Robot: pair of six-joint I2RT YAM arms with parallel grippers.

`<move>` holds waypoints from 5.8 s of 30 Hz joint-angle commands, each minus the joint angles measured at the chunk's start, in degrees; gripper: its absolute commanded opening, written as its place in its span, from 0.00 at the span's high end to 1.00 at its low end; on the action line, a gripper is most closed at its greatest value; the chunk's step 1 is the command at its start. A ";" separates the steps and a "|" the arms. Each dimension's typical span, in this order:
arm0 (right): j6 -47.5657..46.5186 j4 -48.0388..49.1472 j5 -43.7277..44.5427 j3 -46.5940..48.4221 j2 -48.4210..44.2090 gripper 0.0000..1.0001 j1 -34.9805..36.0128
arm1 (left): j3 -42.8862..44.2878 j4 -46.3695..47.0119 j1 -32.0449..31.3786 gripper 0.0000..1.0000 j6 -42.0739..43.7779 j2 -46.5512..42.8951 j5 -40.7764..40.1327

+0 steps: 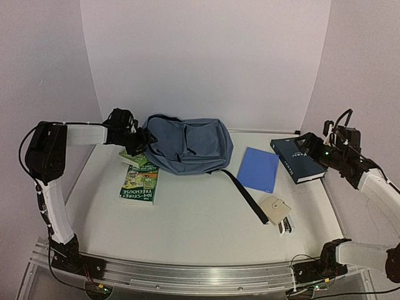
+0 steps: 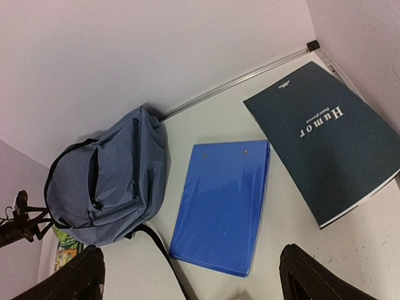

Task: Pack the student bag
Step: Pick up the student bag at the center of the board, then place the student bag at the center of the board, then unzip the student bag at the center of the board.

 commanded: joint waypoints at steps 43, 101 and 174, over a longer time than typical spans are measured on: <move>10.38 11.41 4.47 32.32 62.93 0.78 35.52 | -26.72 -17.30 -0.58 1.00 5.77 -45.12 6.40; 19.01 2.56 11.87 23.67 48.80 0.48 48.93 | -10.16 -16.33 -29.97 0.26 4.59 -22.33 -8.65; 26.03 7.39 27.04 16.95 48.23 1.00 49.37 | -7.65 -25.11 -36.31 1.00 3.64 -19.17 -40.38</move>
